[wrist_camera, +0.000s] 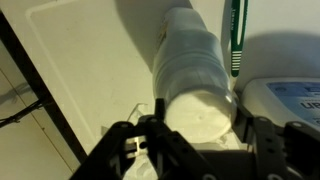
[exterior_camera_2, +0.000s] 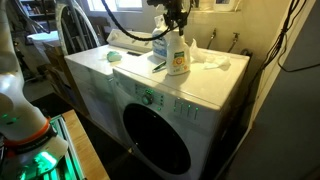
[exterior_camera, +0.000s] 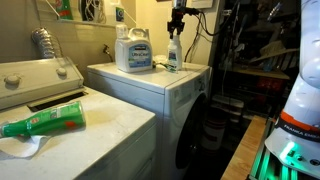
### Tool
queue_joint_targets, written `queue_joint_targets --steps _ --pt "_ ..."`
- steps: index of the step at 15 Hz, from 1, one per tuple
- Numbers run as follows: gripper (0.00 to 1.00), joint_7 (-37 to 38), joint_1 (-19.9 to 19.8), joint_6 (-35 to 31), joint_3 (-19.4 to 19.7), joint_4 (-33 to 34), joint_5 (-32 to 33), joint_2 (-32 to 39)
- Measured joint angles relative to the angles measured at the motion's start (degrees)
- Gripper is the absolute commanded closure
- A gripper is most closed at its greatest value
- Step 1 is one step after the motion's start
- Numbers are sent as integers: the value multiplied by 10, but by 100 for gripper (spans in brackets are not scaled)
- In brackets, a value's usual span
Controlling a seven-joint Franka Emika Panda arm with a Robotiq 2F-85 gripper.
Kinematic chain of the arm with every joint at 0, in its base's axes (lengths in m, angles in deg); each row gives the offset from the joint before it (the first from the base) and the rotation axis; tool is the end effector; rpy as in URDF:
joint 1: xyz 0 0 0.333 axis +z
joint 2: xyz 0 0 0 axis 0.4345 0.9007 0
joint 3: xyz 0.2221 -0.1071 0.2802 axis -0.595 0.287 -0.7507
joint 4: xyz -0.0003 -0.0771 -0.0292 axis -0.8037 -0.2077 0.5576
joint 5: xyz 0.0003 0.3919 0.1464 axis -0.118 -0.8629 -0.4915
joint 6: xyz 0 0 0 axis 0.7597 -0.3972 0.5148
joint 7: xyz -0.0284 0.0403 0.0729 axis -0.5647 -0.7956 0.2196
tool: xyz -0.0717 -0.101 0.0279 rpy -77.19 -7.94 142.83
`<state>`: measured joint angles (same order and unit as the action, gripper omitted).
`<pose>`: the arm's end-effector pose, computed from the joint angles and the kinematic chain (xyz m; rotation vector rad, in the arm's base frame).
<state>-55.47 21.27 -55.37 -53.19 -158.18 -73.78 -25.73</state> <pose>0.6969 -0.1048 0.6094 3.0479 -0.0727 0.2641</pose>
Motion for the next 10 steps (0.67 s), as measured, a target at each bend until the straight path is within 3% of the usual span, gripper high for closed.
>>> queue_joint_targets --steps 10 --pt "61 -33 -1 -1 -8 28 -23 21"
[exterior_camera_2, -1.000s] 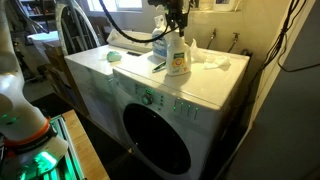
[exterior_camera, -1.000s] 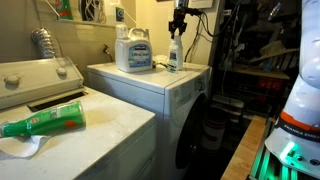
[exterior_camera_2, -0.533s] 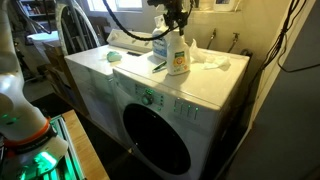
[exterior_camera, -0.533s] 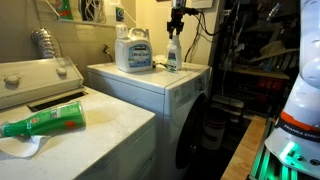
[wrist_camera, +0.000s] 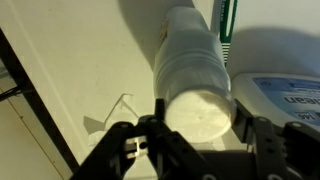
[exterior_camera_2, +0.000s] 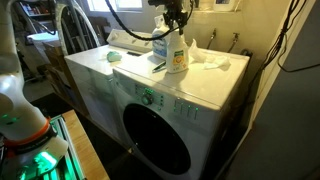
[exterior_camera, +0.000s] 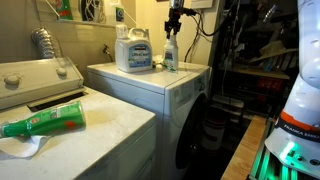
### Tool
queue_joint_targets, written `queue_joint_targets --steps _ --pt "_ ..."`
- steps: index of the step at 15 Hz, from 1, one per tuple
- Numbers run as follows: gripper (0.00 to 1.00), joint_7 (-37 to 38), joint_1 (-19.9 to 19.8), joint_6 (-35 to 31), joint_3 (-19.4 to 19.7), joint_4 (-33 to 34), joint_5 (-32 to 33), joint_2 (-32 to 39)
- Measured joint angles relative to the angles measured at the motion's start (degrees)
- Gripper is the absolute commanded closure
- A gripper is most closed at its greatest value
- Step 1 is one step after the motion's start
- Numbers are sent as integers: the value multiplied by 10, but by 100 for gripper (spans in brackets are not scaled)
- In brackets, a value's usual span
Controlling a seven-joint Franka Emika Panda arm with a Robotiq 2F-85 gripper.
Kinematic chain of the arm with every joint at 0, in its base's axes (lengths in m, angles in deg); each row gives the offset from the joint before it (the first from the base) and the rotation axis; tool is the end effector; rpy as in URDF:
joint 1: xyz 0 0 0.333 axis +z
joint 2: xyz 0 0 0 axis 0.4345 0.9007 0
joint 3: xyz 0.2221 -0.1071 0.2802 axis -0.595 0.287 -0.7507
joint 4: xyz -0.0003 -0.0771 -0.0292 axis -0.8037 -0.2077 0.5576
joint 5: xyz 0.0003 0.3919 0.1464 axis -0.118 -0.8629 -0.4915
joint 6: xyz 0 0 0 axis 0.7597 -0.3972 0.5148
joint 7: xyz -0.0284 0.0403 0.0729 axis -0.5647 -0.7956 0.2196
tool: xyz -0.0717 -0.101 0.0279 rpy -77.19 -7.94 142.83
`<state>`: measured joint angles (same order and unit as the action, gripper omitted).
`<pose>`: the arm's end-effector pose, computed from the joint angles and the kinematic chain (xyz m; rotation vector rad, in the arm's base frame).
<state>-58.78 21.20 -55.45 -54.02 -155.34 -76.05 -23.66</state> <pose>0.7116 -0.0939 0.6097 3.0804 0.0254 0.2957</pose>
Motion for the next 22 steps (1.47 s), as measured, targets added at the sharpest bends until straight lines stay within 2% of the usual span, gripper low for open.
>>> queue_joint_targets --steps 3,4,6,7,11,15,19,22 --pt "61 -13 0 -3 -1 0 -6 1" --pt "20 -16 -1 -4 -1 0 -6 1" --pt "4 -21 -1 -5 -1 1 -7 1" --pt "1 -24 -2 -9 -1 5 -8 1" --pt "0 -28 -4 -10 0 28 -7 -11" --pt "0 -38 -4 50 0 15 2 -53" --pt "0 -74 -6 94 3 -74 18 -141" --pt "0 -109 -9 104 6 -154 37 -217"
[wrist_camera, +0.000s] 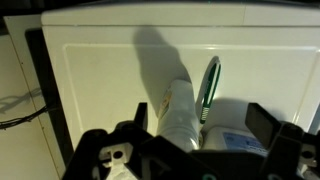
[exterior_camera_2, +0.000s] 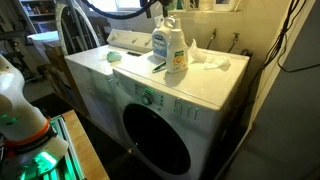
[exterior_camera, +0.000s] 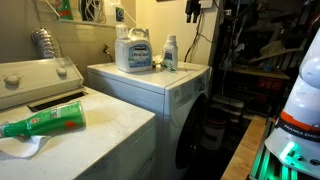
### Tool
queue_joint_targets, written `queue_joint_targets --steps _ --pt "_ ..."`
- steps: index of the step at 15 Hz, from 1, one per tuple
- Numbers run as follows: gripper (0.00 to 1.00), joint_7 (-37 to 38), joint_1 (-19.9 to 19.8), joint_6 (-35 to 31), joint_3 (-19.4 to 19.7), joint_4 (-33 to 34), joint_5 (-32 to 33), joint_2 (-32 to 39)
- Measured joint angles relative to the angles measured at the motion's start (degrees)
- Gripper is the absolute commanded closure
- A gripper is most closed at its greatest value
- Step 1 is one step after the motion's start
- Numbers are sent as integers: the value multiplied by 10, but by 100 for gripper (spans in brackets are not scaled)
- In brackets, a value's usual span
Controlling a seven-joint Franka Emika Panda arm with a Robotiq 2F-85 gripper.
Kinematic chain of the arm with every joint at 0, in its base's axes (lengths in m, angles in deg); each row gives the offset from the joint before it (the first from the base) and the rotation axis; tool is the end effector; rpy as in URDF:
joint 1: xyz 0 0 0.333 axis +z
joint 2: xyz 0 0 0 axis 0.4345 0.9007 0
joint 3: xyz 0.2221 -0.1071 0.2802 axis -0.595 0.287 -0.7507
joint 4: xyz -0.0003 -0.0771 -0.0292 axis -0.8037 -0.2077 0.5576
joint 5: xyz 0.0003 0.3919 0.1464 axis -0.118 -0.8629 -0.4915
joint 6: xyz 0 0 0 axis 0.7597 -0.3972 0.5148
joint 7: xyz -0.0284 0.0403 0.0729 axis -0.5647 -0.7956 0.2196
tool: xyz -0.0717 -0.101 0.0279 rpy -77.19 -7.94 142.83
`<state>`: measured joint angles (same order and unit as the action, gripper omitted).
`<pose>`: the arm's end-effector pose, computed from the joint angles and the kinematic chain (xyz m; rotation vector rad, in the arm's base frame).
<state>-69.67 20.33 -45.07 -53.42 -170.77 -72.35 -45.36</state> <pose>0.5564 -0.1033 0.6943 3.0366 0.2703 0.1597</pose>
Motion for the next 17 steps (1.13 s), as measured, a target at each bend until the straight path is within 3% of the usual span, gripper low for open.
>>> queue_joint_targets --steps 4,8,17 --pt "0 -38 0 -3 11 -104 26 -102" --pt "0 -101 -2 -3 46 -187 34 -177" --pt "0 -113 -2 -4 51 -207 36 -190"
